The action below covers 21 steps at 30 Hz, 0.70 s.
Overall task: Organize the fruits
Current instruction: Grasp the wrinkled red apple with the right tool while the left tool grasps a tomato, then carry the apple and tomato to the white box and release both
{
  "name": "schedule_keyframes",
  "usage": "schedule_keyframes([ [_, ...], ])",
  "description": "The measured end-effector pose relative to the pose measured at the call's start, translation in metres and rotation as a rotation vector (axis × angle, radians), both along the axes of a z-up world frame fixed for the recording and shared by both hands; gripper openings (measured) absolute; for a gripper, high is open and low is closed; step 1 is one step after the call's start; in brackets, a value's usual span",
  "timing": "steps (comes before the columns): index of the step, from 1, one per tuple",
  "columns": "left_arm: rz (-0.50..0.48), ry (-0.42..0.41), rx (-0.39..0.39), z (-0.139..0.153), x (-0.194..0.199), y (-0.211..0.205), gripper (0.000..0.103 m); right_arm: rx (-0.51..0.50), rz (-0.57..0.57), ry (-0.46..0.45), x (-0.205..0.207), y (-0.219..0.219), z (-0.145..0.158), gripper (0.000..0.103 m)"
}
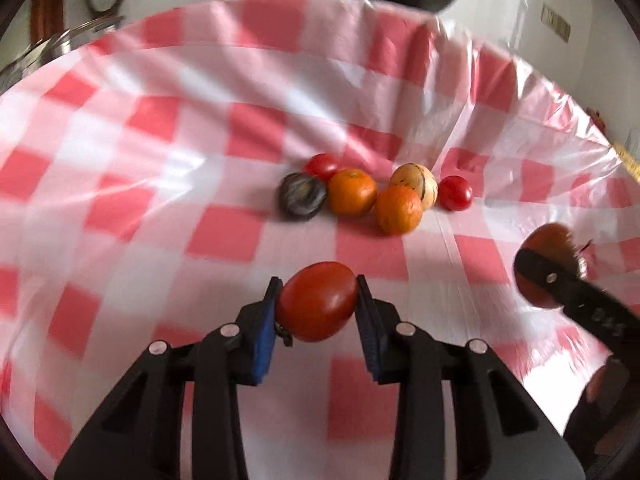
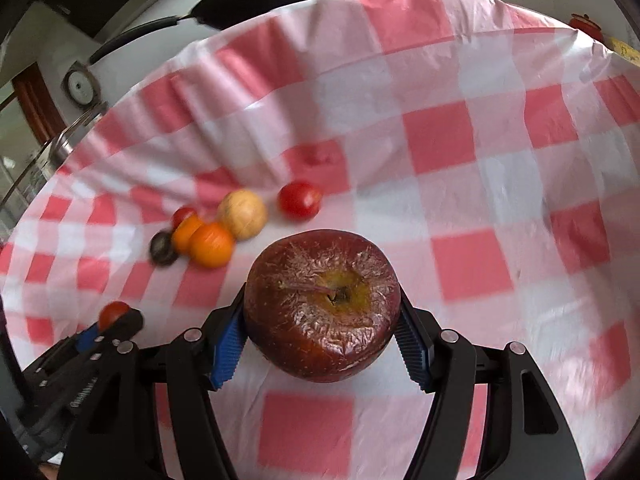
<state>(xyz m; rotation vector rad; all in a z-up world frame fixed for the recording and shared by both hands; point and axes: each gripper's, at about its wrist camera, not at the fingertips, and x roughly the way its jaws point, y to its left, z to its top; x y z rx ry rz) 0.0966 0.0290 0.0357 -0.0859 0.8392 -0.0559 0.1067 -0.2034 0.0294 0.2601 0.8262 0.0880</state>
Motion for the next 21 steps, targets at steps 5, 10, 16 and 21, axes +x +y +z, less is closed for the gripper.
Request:
schedule_keyframes([
  [5,0.054,-0.018,0.005,0.008,-0.055,0.026,0.036,0.003,0.060,-0.008,-0.048,0.034,0.005,0.064],
  [10,0.098,-0.012,0.018,0.007,-0.107,0.050,0.036,0.000,0.121,-0.023,-0.084,0.066,0.009,0.064],
  [16,0.148,-0.005,0.013,0.007,-0.168,0.073,0.036,-0.026,0.219,-0.069,-0.129,0.100,0.018,0.064],
  [21,0.187,0.004,0.016,0.005,-0.209,0.088,0.036,-0.054,0.317,-0.101,-0.166,0.131,0.023,0.064],
])
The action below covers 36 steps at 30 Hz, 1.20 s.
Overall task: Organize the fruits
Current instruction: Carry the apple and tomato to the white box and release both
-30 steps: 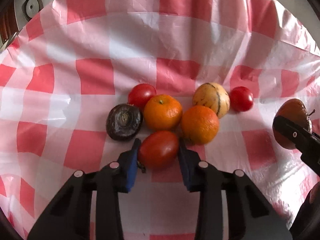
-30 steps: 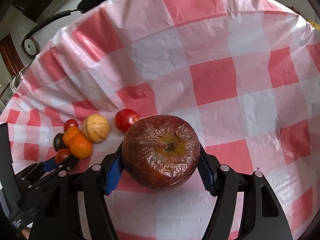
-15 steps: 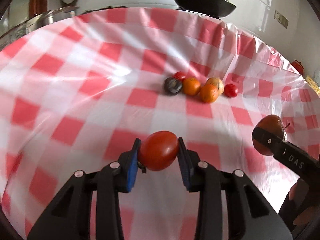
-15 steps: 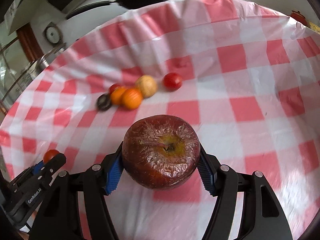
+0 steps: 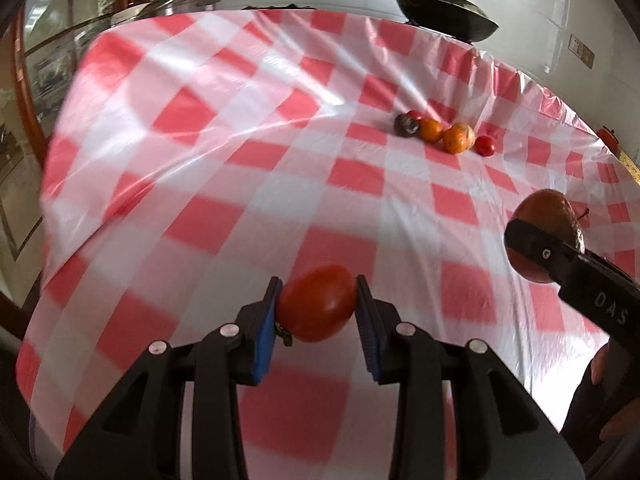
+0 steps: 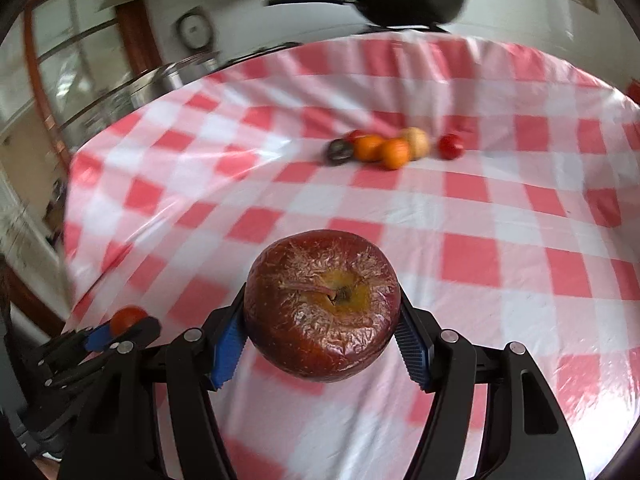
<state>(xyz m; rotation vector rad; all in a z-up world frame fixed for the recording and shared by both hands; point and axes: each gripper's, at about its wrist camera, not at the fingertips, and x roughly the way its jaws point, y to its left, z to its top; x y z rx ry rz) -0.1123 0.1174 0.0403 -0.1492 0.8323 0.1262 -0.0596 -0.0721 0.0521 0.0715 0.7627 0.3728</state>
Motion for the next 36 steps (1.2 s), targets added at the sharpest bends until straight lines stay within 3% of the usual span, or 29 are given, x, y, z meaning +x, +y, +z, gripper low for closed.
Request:
schedule_keyframes([
  [9,0.093,0.009,0.000,-0.002,-0.067,0.040,0.036,-0.030,0.183,-0.067,-0.068,0.060,0.010,0.064],
  [23,0.327,0.044,0.024,-0.016,-0.188,0.123,0.036,-0.090,0.508,-0.178,-0.180,0.154,0.016,0.065],
  [36,0.518,0.086,-0.054,-0.059,-0.293,0.195,0.036,-0.236,0.904,-0.240,-0.309,0.244,-0.017,0.065],
])
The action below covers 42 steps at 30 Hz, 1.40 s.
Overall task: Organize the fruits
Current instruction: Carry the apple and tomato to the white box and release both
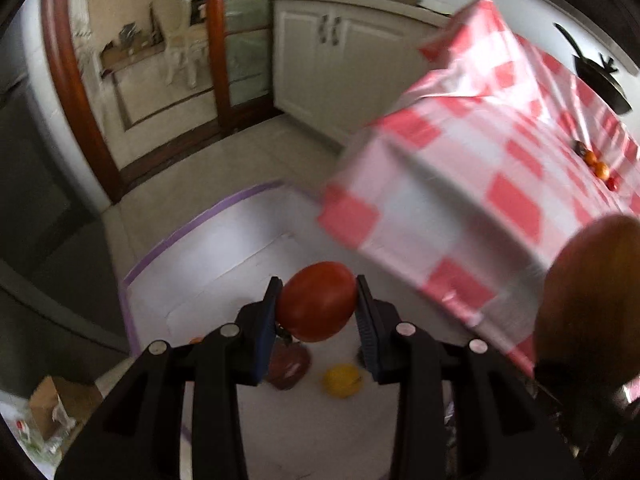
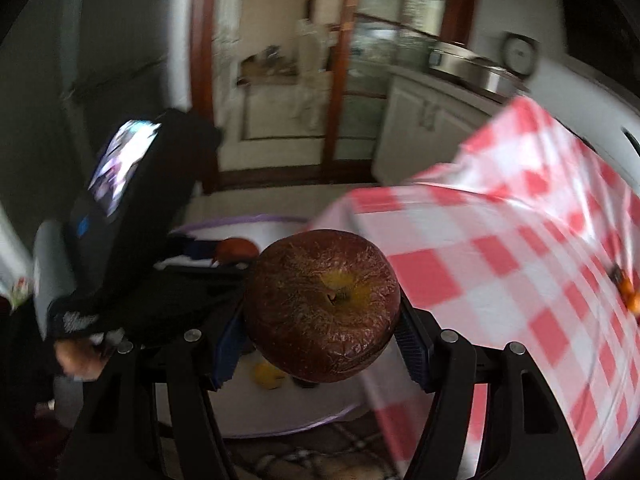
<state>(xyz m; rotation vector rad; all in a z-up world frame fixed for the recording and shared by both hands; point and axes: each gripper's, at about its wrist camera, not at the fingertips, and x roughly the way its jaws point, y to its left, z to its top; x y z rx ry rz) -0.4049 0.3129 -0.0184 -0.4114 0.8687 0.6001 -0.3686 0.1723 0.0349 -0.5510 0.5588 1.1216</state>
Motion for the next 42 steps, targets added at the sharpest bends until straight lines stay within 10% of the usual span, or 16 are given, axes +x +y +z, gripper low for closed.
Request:
schedule_keyframes([
  [16,0.124,0.146,-0.155,-0.108,-0.048,0.053,0.036,-0.343,0.183,0.054,-0.046,0.069,-0.120,0.065],
  [32,0.081,0.280,-0.114,-0.129,-0.029,0.052,0.037,-0.501,0.131,0.179,-0.020,0.095,-0.172,0.065],
  [42,0.053,0.284,-0.077,-0.122,-0.027,0.041,0.077,-0.447,0.135,0.165,-0.016,0.100,-0.150,0.081],
])
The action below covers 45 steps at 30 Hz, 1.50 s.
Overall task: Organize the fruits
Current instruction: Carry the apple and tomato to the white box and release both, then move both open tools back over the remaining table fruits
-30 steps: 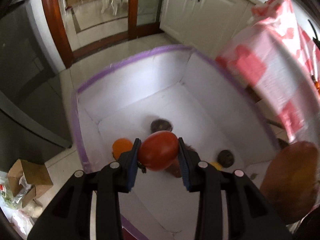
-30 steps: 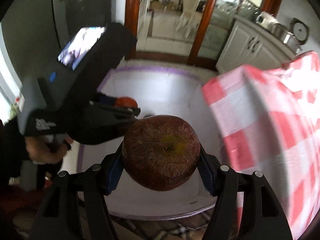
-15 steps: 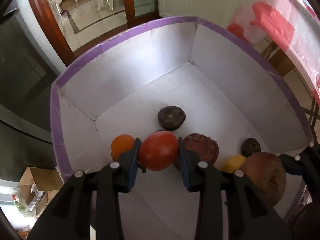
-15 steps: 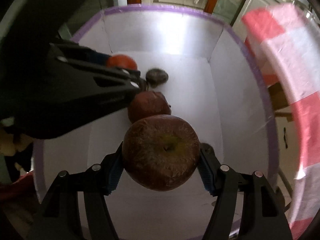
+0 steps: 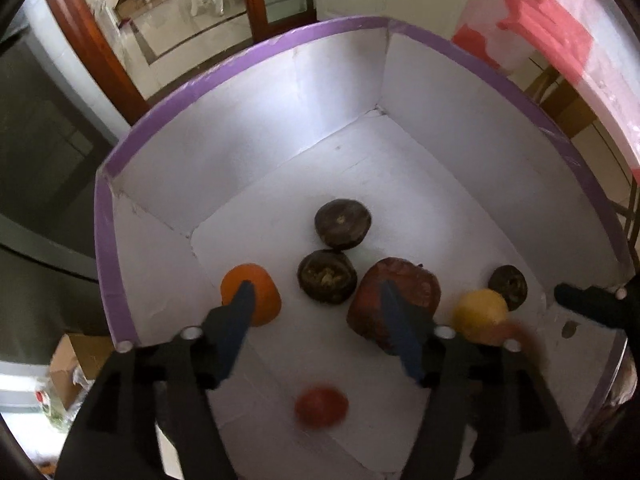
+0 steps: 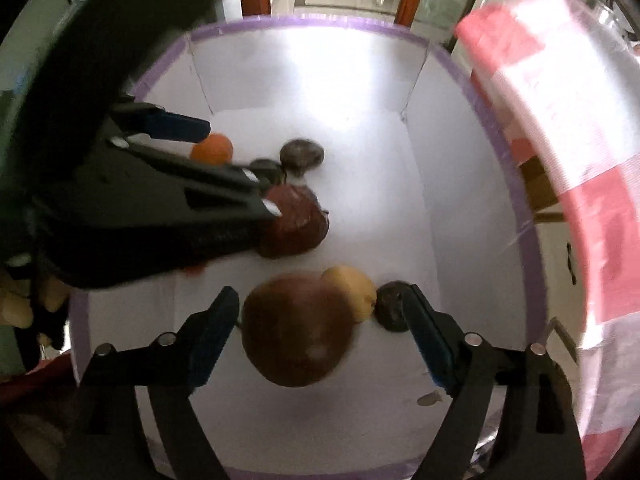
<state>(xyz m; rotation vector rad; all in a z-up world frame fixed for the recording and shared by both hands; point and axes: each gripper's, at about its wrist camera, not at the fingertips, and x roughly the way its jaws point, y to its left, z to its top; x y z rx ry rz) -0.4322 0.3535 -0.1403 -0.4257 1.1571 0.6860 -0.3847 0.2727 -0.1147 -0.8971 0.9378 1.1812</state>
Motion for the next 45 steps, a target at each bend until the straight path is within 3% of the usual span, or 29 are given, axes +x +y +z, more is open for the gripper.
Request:
schedule_keyframes([
  [1,0.001,0.003,0.023,0.003,0.000,0.000,0.089,0.009,-0.003,-0.013,0.000,-0.001,0.004,0.081],
  [3,0.010,-0.014,0.056,0.008,-0.002,0.001,0.096,0.025,-0.010,-0.023,-0.007,-0.011,0.004,0.081],
  [9,0.030,-0.127,0.053,0.030,-0.008,0.005,0.096,0.109,-0.003,-0.044,-0.005,-0.030,0.027,0.081],
  [14,0.040,-0.245,0.182,0.078,-0.004,0.005,0.097,0.207,0.006,-0.063,-0.003,-0.046,0.061,0.081],
  [18,0.073,-0.338,0.280,0.126,0.003,0.007,0.101,0.342,-0.016,-0.036,0.005,-0.067,0.108,0.081],
  [21,0.092,-0.407,0.310,0.155,0.014,0.007,0.101,0.450,-0.074,-0.019,0.023,-0.085,0.144,0.082],
  [27,0.033,-0.517,0.314,0.203,0.064,-0.008,0.102,0.639,-0.328,-0.016,0.097,-0.144,0.212,0.086],
  [31,-0.085,-0.547,0.287,0.210,0.119,-0.044,0.101,0.707,-0.571,-0.068,0.165,-0.198,0.237,0.088],
  [36,-0.256,-0.546,0.218,0.213,0.203,-0.102,0.101,0.699,-0.825,-0.131,0.239,-0.264,0.242,0.088],
  [45,-0.535,-0.490,0.146,0.197,0.337,-0.201,0.101,0.587,-1.153,-0.179,0.337,-0.345,0.198,0.088],
])
